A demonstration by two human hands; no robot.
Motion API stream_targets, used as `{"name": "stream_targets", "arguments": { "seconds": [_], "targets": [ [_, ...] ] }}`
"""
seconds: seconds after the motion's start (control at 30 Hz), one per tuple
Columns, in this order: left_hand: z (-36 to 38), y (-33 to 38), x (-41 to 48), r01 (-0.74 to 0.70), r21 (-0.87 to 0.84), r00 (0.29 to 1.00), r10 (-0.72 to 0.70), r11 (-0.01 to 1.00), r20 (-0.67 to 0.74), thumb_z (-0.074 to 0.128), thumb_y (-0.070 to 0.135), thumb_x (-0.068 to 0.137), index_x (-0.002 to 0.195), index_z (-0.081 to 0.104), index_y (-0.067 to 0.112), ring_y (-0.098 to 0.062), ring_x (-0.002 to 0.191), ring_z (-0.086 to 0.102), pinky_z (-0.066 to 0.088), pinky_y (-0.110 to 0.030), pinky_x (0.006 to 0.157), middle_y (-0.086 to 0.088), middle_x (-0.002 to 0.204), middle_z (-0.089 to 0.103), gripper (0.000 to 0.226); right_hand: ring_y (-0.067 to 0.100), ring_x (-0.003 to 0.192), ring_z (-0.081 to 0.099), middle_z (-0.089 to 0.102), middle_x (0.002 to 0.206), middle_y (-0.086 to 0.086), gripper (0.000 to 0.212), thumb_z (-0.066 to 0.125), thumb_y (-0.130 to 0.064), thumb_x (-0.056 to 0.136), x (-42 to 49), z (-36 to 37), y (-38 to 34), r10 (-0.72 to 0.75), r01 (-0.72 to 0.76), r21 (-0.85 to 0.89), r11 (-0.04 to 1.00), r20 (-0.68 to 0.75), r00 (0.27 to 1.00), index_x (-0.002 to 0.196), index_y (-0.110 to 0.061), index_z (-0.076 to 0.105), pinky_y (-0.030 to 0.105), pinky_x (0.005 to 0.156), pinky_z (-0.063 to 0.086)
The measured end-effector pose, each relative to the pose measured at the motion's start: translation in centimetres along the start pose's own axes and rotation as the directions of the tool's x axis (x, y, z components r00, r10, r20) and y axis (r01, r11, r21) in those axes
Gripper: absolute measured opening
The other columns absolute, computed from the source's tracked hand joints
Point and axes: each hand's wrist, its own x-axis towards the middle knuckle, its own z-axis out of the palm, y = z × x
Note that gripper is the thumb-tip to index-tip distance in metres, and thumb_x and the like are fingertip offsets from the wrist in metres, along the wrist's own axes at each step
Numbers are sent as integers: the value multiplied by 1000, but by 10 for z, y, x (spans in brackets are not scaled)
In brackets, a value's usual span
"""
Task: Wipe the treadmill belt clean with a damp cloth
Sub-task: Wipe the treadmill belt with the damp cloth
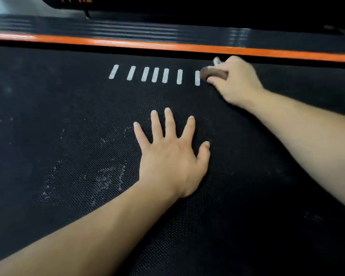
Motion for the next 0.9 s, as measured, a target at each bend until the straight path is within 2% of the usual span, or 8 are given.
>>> {"name": "stream_targets", "arguments": {
  "seconds": [0.1, 0.17, 0.27, 0.33, 0.43, 0.6, 0.77, 0.9],
  "targets": [
    [1, -1, -1, 2, -6, 1000, -2, 1000, 2, 10, 71, 98, 162, 4, 40, -38, 156, -17, -10, -69, 119, -13, 172, -7, 71, 33, 105, 62, 67, 106, 6, 24, 64, -44, 91, 32, -3, 23, 312, -322, -45, 946, -145, 939, 103, -25, 74, 35, 83, 47],
    [2, 0, -1, 2, 3, 1000, -2, 1000, -2, 10, 71, 98, 162, 4, 40, -38, 157, -17, -9, -69, 120, -12, 173, -6, 71, 33, 107, 59, 62, 112, 8, 27, 64, -45, 92, 33, 8, 10, 248, -260, -90, 961, -123, 961, 110, -27, 74, 38, 86, 48],
    [1, 0, -1, 6, 9, 1000, -6, 1000, -3, 9, 71, 97, 162, 3, 40, -38, 157, -17, -8, -69, 120, -12, 173, -5, 72, 26, 97, 53, 56, 101, 7, 24, 63, -42, 93, 20, 14, -7, -20, 20, 8, 1000, 10, 1000, 110, -29, 75, 35, 81, 41],
    [1, 0, -1, 3, 6, 1000, -3, 1000, -4, 9, 71, 97, 162, 3, 40, -37, 157, -18, -9, -69, 120, -12, 173, -6, 73, 30, 99, 56, 58, 101, 7, 27, 63, -43, 93, 29, 7, 7, 23, -23, -64, 998, -8, 1000, 112, -27, 74, 35, 82, 43],
    [0, 1, -2, 0, 14, 1000, 0, 1000, -2, 8, 71, 97, 163, 1, 39, -37, 156, -19, -9, -68, 120, -12, 173, -8, 73, 34, 108, 61, 62, 110, 8, 39, 65, -49, 89, 46, 0, 31, 302, -320, -98, 942, -164, 939, 114, -21, 72, 42, 89, 52],
    [0, 0, -1, 3, 17, 1000, -3, 1000, -6, 6, 71, 95, 163, 1, 40, -37, 156, -18, -9, -68, 120, -12, 173, -7, 75, 23, 91, 51, 57, 100, 6, 21, 66, -36, 94, 2, -3, 11, -70, 69, 23, 997, 33, 997, 112, -29, 74, 35, 80, 40],
    [1, 0, -1, 5, 23, 1000, -5, 1000, 3, 5, 71, 95, 163, 2, 40, -37, 157, -17, -8, -68, 121, -12, 173, -6, 75, 33, 98, 61, 64, 102, 8, 23, 64, -37, 95, 15, -31, 70, 264, -278, -73, 958, -159, 951, 101, -18, 76, 35, 80, 45],
    [1, 0, 0, 11, 25, 1000, -11, 1000, 5, 4, 72, 94, 162, 2, 41, -37, 157, -16, -7, -68, 121, -11, 173, -5, 75, 23, 92, 51, 56, 103, 8, 24, 64, -36, 95, -21, -17, 41, 29, -30, 10, 1000, 17, 999, 116, -30, 74, 33, 82, 39]
  ]
}}
